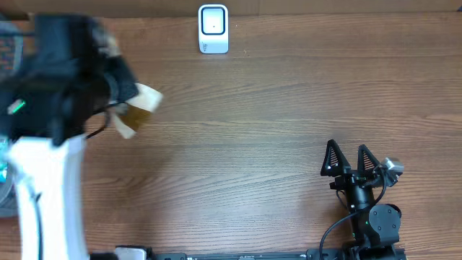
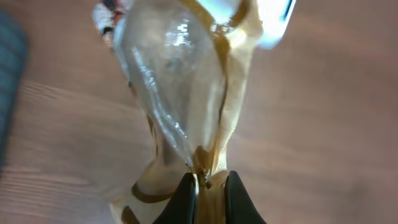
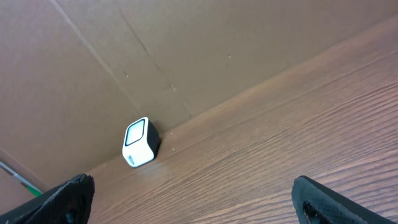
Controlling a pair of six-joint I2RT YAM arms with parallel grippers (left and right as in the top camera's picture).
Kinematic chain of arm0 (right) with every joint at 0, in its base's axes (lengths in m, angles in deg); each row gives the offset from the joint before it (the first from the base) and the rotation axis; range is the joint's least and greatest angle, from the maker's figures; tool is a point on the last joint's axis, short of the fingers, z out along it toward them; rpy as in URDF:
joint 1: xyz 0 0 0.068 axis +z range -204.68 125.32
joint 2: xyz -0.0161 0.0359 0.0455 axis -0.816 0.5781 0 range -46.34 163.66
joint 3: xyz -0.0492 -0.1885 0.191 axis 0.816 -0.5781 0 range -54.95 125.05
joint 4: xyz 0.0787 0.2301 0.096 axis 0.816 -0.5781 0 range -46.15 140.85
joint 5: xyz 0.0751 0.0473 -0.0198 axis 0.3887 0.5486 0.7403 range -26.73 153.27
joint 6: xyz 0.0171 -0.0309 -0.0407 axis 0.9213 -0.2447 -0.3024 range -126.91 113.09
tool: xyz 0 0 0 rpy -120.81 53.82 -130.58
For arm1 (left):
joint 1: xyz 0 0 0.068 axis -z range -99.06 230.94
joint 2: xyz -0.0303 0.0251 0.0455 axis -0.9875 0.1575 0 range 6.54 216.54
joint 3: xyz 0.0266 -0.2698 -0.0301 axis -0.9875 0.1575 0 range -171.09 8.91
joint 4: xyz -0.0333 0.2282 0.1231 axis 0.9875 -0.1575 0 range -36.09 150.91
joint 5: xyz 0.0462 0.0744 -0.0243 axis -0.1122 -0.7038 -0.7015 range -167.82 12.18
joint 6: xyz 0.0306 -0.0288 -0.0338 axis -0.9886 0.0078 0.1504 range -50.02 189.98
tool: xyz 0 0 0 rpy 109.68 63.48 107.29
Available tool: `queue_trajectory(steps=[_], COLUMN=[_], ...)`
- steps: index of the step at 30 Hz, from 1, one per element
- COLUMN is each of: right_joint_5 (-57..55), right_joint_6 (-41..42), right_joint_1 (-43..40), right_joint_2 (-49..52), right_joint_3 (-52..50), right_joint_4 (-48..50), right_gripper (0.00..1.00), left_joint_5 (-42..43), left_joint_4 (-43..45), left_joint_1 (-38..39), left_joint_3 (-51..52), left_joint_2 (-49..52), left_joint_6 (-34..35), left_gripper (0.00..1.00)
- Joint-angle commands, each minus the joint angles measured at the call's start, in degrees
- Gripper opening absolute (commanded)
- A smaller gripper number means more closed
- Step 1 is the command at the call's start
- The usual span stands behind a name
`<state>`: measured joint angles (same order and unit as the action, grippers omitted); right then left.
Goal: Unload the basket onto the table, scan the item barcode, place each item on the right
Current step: 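Carry the snack bag to the table centre and release it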
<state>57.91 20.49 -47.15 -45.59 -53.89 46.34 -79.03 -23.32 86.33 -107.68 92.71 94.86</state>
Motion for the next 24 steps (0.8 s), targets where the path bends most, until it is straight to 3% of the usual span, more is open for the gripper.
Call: queue_trajectory(steps=[1,11,15,17,18,20,24], right_joint_5=[-0.1,-0.1,-0.1,-0.1,-0.1,-0.1,-0.1], right_joint_6=[-0.2,-0.2,-0.2,-0.2,-0.2,-0.2,-0.2], right_joint_1=[-0.1,-0.1,-0.1,-0.1,-0.1,-0.1,-0.1], right_joint_2=[-0.2,-0.2,-0.2,-0.2,-0.2,-0.2,-0.2], right_joint_3=[-0.6,-0.6,-0.6,-0.6,-0.6,-0.6,-0.6], right_joint_4=[0.3,0.3,0.3,0.3,0.3,0.3,0.3], right_gripper=[1.00,1.00,1.00,1.00,1.00,1.00,1.00], left_joint_5=[-1.8,-10.2,-11.5,-11.5,-11.4,-11.2,-11.2], left_joint_4=[0.1,2.6,3.3,3.5,3.4,2.6,-1.6], left_joint_1=[6.3,15.0,16.9,17.5,17.6,17.4,17.4], left_joint_3=[5.0,10.7,10.7,10.6,10.0,8.5,1.0], left_joint_2=[8.7,33.0,34.8,34.8,34.8,34.8,34.6], left_joint_6=[-0.8,0.2,1.0,1.0,1.1,1.1,1.1], left_gripper=[0.04,0.04,0.04,0.38,0.65,0.93,0.95])
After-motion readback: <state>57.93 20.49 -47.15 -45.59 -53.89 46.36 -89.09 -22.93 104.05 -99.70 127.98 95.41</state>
